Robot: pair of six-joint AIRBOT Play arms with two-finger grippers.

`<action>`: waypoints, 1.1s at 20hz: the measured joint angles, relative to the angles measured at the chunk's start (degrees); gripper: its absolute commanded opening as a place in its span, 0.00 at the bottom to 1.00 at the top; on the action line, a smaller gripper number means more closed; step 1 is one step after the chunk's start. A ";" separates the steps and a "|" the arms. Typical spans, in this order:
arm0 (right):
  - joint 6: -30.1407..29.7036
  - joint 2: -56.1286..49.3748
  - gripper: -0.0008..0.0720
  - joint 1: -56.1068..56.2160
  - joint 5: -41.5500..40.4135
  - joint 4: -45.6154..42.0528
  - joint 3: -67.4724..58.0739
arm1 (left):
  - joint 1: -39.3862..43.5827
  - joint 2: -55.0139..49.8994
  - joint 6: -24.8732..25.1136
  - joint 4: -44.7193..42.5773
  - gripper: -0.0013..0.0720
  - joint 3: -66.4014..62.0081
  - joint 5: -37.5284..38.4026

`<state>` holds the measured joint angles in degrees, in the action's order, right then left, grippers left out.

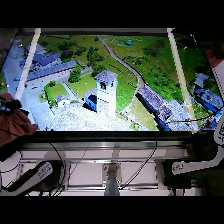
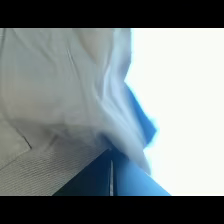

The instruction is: Fold the clothes and pants, and hang the long-sleeved shirts on hangers.

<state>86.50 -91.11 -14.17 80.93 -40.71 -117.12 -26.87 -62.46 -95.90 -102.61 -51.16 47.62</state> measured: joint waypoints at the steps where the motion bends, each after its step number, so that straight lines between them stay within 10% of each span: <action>1: 0.00 0.02 0.94 0.00 -0.04 0.00 0.00 | 0.00 1.38 2.86 5.25 0.03 0.00 -1.03; 9: 0.00 0.00 0.93 0.00 -1.27 -0.02 0.00 | 2.67 10.99 28.63 49.90 0.03 0.00 -0.87; 15: 0.00 0.00 0.07 0.00 -2.16 -0.02 0.00 | 19.69 9.97 33.44 63.84 0.03 0.02 -1.36; 22: -0.02 0.02 0.03 0.00 -2.40 -0.04 0.00 | 47.71 -4.37 34.42 70.29 0.03 -0.83 -21.75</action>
<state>86.48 -91.09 -14.17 78.52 -40.75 -117.12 20.84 -66.83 -61.47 -32.32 -51.99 25.87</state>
